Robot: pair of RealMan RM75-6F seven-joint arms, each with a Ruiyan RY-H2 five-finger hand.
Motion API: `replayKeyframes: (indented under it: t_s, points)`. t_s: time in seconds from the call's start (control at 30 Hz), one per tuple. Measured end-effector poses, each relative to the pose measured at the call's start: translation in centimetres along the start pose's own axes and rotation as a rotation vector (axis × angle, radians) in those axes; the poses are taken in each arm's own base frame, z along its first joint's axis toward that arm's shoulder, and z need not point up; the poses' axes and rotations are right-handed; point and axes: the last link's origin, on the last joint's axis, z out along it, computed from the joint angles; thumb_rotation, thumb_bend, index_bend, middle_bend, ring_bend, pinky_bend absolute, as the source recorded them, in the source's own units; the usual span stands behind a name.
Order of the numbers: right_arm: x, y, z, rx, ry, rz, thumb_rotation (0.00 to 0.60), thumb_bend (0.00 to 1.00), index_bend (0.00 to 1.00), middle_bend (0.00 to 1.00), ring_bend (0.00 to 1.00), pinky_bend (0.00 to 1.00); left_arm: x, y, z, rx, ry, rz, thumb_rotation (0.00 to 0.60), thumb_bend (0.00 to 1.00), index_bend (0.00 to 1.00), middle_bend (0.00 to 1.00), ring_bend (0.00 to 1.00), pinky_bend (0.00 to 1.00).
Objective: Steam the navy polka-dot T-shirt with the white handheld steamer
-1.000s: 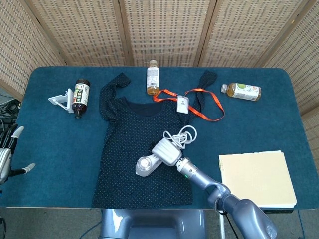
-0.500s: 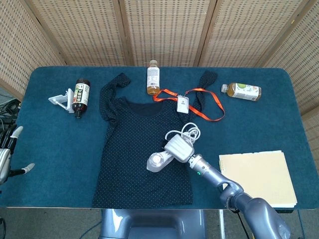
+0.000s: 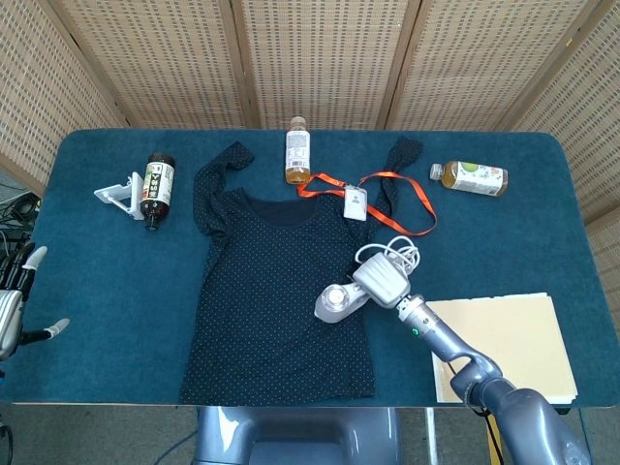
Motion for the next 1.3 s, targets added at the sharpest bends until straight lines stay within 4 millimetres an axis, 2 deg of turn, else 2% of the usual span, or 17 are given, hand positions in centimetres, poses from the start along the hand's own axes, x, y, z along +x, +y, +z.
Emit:
replayKeyframes:
  t_s: [0.27, 0.6, 0.8, 0.93, 1.07, 1.3]
  points:
    - [0.1, -2.3, 0.5, 0.07, 0.011, 0.013, 0.6, 1.0, 0.82, 0.68, 0.77, 0.97, 0.0, 0.0, -0.1, -0.003, 0.0, -0.001, 0.6, 0.0, 0.0, 0.0, 0.0, 0.0]
    - [0.5, -7.9, 1.5, 0.195, 0.04, 0.06, 0.6, 1.0, 0.82, 0.68, 0.77, 0.97, -0.2, 0.1, 0.0, -0.005, -0.01, 0.001, 0.6, 0.0, 0.0, 0.0, 0.0, 0.0]
    - [1.0, -10.2, 1.8, 0.237, 0.068, 0.066, 0.6, 1.0, 0.82, 0.68, 0.77, 0.97, -0.3, 0.0, 0.0, -0.002, -0.011, 0.002, 0.6, 0.0, 0.0, 0.0, 0.0, 0.0]
    - [1.0, -10.6, 1.7, 0.247, 0.072, 0.047, 0.6, 1.0, 0.82, 0.68, 0.77, 0.97, -0.3, -0.1, 0.0, -0.003, -0.011, 0.002, 0.6, 0.0, 0.0, 0.0, 0.0, 0.0]
    - [1.0, -10.2, 1.5, 0.244, 0.079, 0.005, 0.6, 1.0, 0.82, 0.68, 0.77, 0.97, -0.2, -0.1, 0.0, -0.002, -0.01, 0.0, 0.6, 0.0, 0.0, 0.0, 0.0, 0.0]
    - [0.9, -7.5, 0.5, 0.224, 0.077, -0.105, 0.6, 1.0, 0.83, 0.68, 0.77, 0.97, -0.3, 0.1, 0.0, -0.004, -0.011, 0.002, 0.6, 0.0, 0.0, 0.0, 0.0, 0.0]
